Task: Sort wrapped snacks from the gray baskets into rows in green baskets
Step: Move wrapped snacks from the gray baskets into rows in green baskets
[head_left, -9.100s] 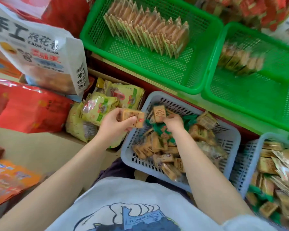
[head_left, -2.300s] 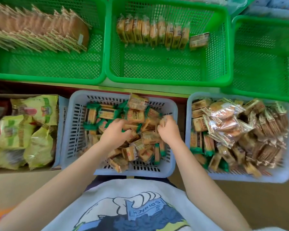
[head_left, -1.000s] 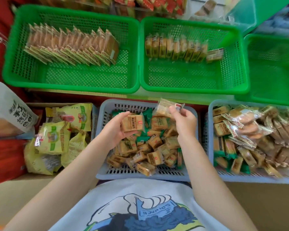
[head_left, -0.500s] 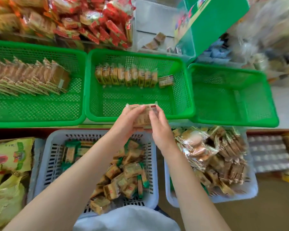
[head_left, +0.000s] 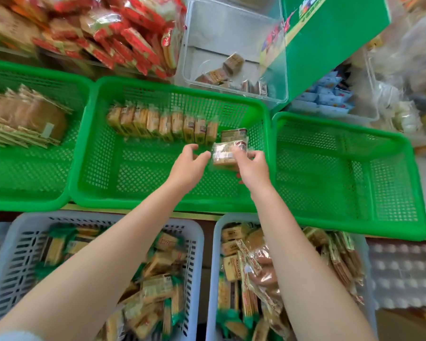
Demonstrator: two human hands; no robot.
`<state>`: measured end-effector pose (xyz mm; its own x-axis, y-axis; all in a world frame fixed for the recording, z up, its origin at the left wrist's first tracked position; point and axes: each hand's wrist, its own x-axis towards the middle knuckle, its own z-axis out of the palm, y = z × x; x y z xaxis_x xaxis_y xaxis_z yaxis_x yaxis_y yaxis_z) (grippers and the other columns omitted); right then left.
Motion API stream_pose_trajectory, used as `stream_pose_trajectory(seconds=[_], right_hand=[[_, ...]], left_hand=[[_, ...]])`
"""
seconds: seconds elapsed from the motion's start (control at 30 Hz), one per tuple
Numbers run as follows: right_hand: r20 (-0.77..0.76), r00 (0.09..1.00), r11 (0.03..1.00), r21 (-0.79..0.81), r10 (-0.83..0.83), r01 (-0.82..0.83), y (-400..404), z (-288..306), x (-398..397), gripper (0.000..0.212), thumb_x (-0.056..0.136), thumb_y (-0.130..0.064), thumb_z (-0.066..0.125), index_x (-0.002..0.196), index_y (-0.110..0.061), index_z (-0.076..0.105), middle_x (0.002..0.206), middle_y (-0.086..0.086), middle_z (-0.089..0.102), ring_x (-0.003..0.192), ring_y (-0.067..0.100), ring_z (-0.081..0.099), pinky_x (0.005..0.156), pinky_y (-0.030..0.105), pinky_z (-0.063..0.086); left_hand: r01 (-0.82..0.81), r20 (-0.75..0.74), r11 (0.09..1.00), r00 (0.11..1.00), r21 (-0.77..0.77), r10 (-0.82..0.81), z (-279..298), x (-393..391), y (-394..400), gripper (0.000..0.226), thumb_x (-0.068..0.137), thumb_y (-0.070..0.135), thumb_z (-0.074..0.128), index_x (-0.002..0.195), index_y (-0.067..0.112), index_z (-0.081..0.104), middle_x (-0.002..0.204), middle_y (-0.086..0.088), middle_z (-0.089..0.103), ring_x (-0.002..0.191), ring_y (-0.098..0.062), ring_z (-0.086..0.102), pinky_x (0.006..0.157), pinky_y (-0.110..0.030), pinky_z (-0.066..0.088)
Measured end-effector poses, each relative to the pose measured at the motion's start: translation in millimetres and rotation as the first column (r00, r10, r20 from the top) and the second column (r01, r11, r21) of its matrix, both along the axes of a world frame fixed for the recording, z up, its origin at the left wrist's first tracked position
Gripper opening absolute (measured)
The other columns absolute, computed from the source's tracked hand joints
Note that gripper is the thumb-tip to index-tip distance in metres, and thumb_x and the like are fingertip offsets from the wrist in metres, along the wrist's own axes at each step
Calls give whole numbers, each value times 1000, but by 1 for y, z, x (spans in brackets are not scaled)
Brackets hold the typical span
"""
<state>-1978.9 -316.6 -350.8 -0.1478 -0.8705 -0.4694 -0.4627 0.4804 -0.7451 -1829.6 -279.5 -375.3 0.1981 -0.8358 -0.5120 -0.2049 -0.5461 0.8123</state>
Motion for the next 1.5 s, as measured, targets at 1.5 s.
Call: stream_pose_trajectory(seconds=[1.5], right_hand=[[372, 775, 794, -142, -510, 591, -43, -22, -85, 31, 99, -41, 58, 91, -11, 63, 75, 2, 64, 54, 8, 52, 49, 24, 42]], left_hand=[[843, 844, 534, 236, 69, -481, -30, -26, -114, 53, 102, 55, 31, 151, 36, 38, 154, 3, 41, 141, -27, 31, 118, -50, 13]])
